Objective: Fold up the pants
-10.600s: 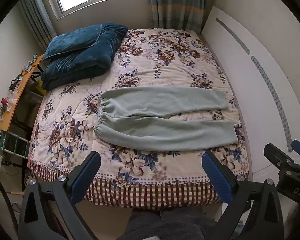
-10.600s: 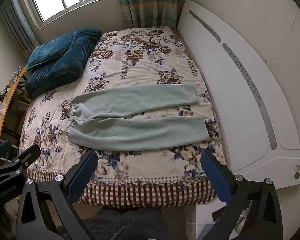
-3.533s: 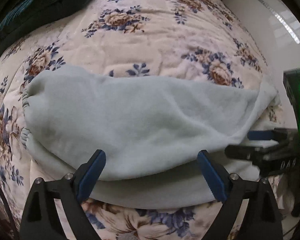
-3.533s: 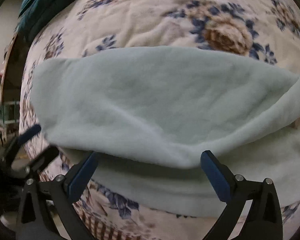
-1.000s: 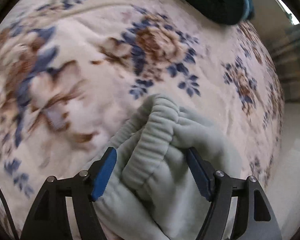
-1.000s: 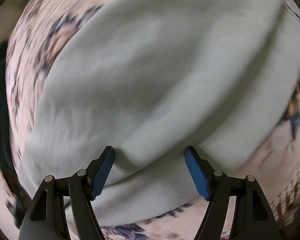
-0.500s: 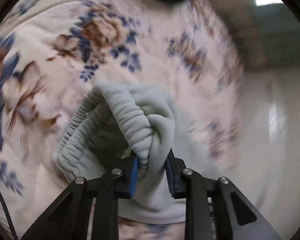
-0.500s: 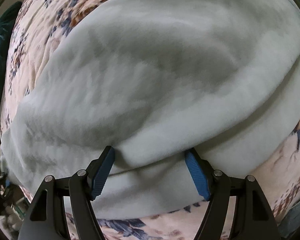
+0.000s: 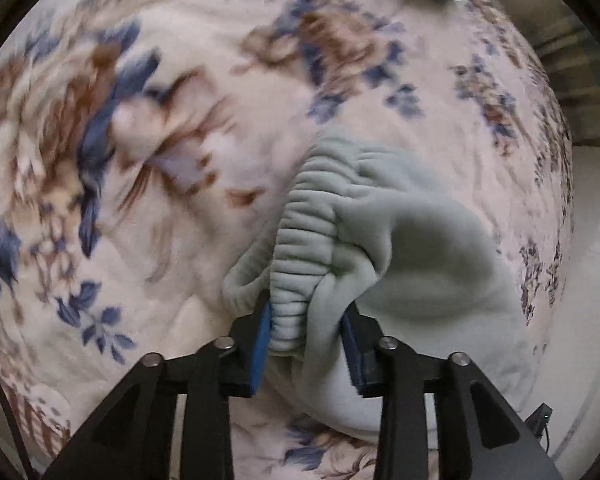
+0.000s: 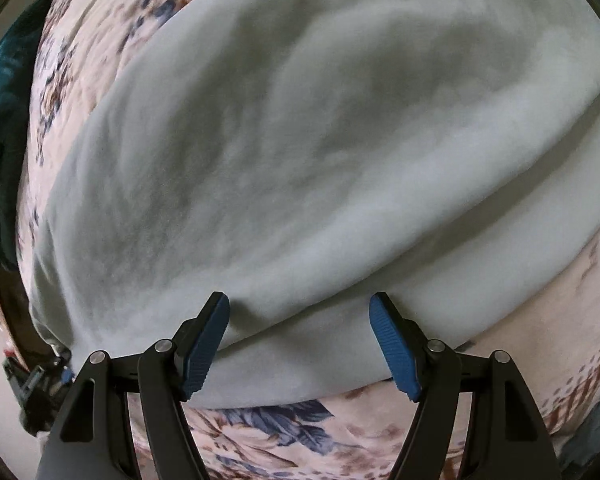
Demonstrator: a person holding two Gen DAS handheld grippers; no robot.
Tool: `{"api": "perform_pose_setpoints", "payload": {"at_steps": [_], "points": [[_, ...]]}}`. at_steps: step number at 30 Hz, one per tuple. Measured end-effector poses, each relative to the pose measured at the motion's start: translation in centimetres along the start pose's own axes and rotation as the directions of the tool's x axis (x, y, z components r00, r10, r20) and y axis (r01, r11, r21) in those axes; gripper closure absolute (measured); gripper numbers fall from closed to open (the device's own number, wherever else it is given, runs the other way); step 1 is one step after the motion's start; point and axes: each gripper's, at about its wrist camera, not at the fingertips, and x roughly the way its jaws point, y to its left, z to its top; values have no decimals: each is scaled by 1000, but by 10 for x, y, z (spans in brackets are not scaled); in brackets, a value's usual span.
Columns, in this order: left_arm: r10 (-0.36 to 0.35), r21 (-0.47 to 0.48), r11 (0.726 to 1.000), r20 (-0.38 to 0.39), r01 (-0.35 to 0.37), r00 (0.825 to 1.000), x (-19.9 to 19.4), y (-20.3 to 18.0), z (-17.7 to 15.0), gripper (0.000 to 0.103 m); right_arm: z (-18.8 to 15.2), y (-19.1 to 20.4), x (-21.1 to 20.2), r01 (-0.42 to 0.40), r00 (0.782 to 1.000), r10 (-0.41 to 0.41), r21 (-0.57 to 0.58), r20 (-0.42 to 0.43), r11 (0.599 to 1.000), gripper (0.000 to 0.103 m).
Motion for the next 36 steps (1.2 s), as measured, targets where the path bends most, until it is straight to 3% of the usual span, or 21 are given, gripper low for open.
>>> {"api": "perform_pose_setpoints", "payload": {"at_steps": [3,6,8,10,12,15,17,18,19,20,23,28,32,33,36], "points": [[7,24,1000,106,-9,994,-41,-27,-13,61,-2,-14,-3,-78,997,76,80,22,994,28],[-25,-21,999,242,31,970,-81,-36,-42,36,0,-36,-5,-154,988,149,148,45,977,28],[-70,-74,992,315,98,947,-90,-39,-66,27,5,-49,-3,-229,973,220,206,68,951,28],[-124,-80,985,268,150,955,-70,-51,-82,24,12,-64,-1,-297,955,279,262,105,918,28],[-148,-91,983,140,161,979,-34,-58,-88,24,19,-72,1,-358,933,327,296,150,886,28],[-164,-183,969,24,166,986,27,-60,-88,24,34,-89,2,-398,917,361,313,171,862,29],[-159,-238,959,-5,154,987,49,-55,-85,26,39,-92,8,-406,913,366,326,179,854,38],[-161,-262,953,-6,154,987,55,-52,-86,32,39,-96,6,-382,923,342,324,177,865,59],[-145,-275,951,10,142,989,56,-50,-85,59,38,-99,3,-350,935,307,317,178,882,83],[-120,-277,953,13,119,993,56,-49,-84,71,39,-96,2,-331,940,285,305,188,893,89],[-87,-243,965,46,96,995,45,-48,-86,89,31,-96,-15,-325,935,275,225,224,919,93],[-12,-124,992,91,23,996,15,-55,-96,92,0,-88,-64,-314,928,268,158,258,936,94],[39,-81,996,113,-30,993,6,-44,-101,92,-30,-93,-95,-264,944,228,132,238,955,94],[39,-76,997,93,-32,995,12,-42,-101,92,-36,-95,-95,-256,949,225,125,219,959,94],[-78,-161,983,46,85,996,26,-25,-103,91,-44,-104,-79,-211,966,188,121,174,970,94]]}}
